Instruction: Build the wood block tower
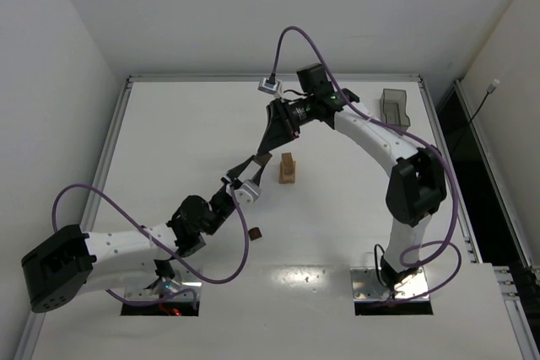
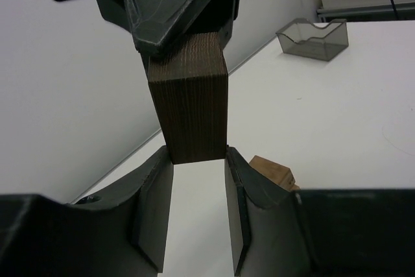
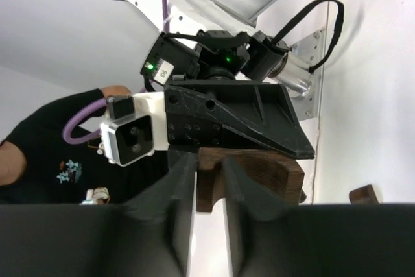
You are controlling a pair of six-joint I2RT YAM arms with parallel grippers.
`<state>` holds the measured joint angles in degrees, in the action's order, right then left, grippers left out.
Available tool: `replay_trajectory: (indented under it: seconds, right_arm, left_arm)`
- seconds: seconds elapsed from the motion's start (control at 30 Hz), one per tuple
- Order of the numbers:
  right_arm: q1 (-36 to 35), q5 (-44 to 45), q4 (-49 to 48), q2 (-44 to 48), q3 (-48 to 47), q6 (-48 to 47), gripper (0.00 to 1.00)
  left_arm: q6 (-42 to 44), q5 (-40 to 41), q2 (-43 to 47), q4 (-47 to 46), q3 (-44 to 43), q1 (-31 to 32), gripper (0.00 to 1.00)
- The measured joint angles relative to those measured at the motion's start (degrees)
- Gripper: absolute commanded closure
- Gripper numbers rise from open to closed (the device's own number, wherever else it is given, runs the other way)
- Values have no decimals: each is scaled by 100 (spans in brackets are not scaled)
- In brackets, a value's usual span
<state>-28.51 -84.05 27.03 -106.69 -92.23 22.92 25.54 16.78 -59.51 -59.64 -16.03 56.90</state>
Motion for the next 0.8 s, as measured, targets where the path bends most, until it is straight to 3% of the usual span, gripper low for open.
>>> replay_trajectory:
  seconds: [0.03,0.27,0.57,0.8]
  right_arm:
    - [-4,-11,0,0,7,22,63]
    - [37,-24,-44,-4,90,131,46]
    - [623,-31,-101,-15,92,155,38]
    - [1650,339,-114,-52,-138,155,38]
  left_arm:
    - [-26,-2,0,50,-39,0,100]
    - [-162,63,24,317,-210,-2,100]
    - [-522,153,575,1233,-350,52,100]
    - [-1558,201,887,3427,-1388,120,100]
